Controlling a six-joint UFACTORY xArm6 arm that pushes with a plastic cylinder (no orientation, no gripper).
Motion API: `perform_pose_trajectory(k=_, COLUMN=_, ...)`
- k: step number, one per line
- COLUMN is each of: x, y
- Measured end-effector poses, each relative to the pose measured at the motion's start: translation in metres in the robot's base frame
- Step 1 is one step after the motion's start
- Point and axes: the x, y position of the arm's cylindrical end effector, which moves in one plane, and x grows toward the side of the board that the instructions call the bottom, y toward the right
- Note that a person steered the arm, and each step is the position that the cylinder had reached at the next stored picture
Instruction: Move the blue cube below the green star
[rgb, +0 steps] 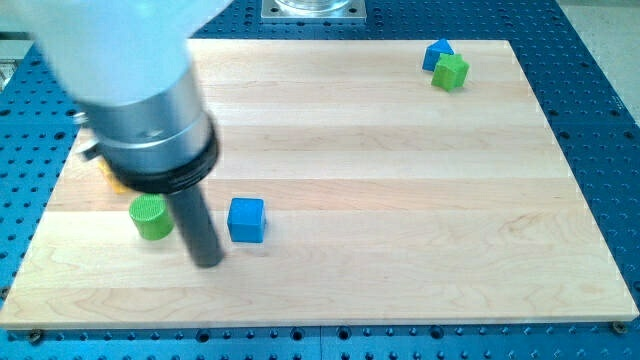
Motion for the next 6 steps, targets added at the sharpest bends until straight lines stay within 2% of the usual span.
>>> perform_pose_trajectory(k=2, x=-0.069, y=0.071)
perform_pose_trajectory(k=3, x=-0.075, y=0.103)
perform_pose_trajectory(k=4, x=-0.114, y=0.175)
perform_pose_trajectory(k=5, x=-0.132, y=0.226)
perform_pose_trajectory(k=6, x=-0.12, y=0.249)
